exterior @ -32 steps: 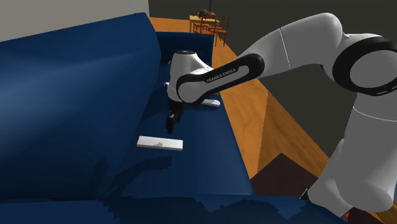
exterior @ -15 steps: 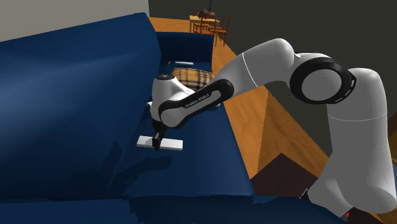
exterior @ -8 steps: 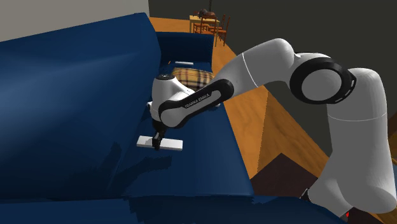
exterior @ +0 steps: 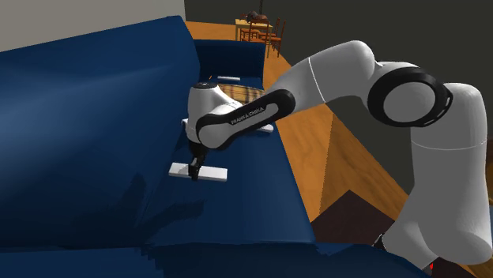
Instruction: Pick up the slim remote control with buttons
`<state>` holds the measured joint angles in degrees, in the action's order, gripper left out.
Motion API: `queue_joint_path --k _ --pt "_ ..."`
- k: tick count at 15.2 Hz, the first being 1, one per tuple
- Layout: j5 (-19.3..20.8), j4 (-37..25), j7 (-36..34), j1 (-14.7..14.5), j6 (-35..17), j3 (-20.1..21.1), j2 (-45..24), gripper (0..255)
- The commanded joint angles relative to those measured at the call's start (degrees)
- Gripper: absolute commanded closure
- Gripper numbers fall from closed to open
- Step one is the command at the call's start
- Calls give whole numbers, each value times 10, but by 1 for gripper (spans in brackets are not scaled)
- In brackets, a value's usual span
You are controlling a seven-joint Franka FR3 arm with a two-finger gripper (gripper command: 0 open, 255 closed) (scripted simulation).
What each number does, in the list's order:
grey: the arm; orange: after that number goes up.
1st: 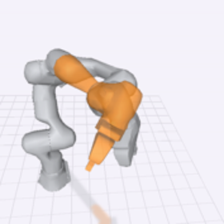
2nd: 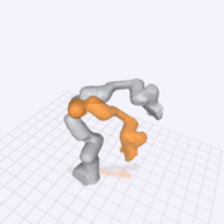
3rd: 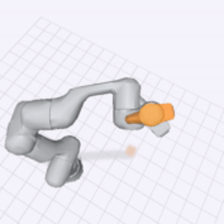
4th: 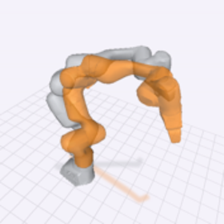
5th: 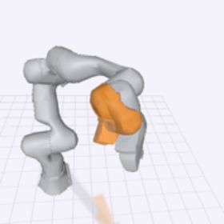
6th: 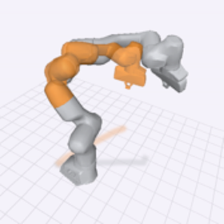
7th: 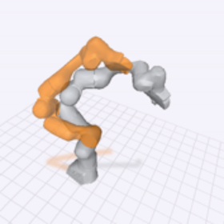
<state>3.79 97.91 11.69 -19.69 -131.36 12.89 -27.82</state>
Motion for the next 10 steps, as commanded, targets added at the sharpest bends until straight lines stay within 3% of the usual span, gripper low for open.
queue_joint_path --k 1,10 --pt "-2 -5 0 1 13 1 8 255" --pt "-8 -26 2 3 57 5 32 255"
